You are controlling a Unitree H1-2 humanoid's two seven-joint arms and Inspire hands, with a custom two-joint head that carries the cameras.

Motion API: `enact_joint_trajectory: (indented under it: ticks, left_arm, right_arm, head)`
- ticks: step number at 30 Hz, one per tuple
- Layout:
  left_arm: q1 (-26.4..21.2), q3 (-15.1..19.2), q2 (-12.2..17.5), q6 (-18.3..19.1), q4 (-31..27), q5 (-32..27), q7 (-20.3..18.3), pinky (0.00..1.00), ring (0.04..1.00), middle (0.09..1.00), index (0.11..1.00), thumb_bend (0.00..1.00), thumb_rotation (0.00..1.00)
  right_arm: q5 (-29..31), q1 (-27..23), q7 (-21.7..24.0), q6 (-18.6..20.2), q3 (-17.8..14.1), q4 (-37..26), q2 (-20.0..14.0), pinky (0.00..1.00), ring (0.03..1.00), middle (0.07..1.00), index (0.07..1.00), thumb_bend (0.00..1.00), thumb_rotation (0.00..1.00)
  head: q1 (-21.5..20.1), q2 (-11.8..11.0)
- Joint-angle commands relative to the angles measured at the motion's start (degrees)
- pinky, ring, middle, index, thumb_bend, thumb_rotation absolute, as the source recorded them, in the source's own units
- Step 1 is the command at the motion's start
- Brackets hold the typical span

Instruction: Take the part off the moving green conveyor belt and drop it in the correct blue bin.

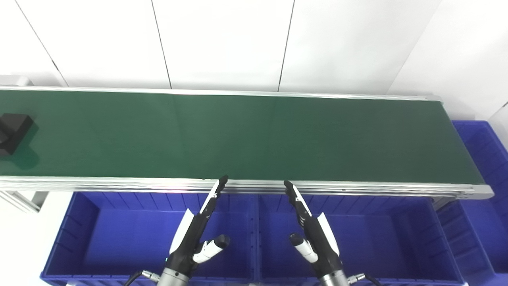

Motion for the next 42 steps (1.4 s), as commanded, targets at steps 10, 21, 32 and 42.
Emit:
enact_joint_trajectory:
  ticks: [10,21,32,42]
  left_arm:
    - [-0.9,-0.7,-0.1,-2.2,0.4,-1.7,0.6,1.00,1.000,1.000,1.000,0.86,1.00]
    - [-1.4,-1.4,-0.1,-2.2,1.0,-1.2,1.7,1.00,1.000,1.000,1.000,0.85,1.00]
    - [-1.6,-2.3,-1.4,-2.2,1.8,-0.2,2.1,0.97,0.988,0.990,0.992,0.86,1.00]
    - [-2.0,-3.3,-1.8,-2.2,2.8,-0.9,2.4,0.99,1.000,0.996,0.991,0.86,1.00]
  right_arm:
    - [0.5,-0.5,0.7,-2.7,-0.4,-1.0,0.2,0.99,0.998,1.000,0.987,0.88,1.00]
    - [0.5,-0.2,1.2,-2.7,-0.9,-1.1,0.3,0.97,0.985,1.000,0.986,0.88,1.00]
    - [2.5,-0.1,1.5,-2.7,-1.4,-0.8,-1.2,0.96,0.973,1.000,0.990,0.82,1.00]
    - [3.6,0.3,2.7,-2.7,-1.9,-0.7,-1.7,0.98,0.977,1.000,0.992,0.84,1.00]
  head:
    - [0.2,-0.1]
    - [2.5,-1.2]
    - [7.9,-2.8]
    - [8.4,-3.3]
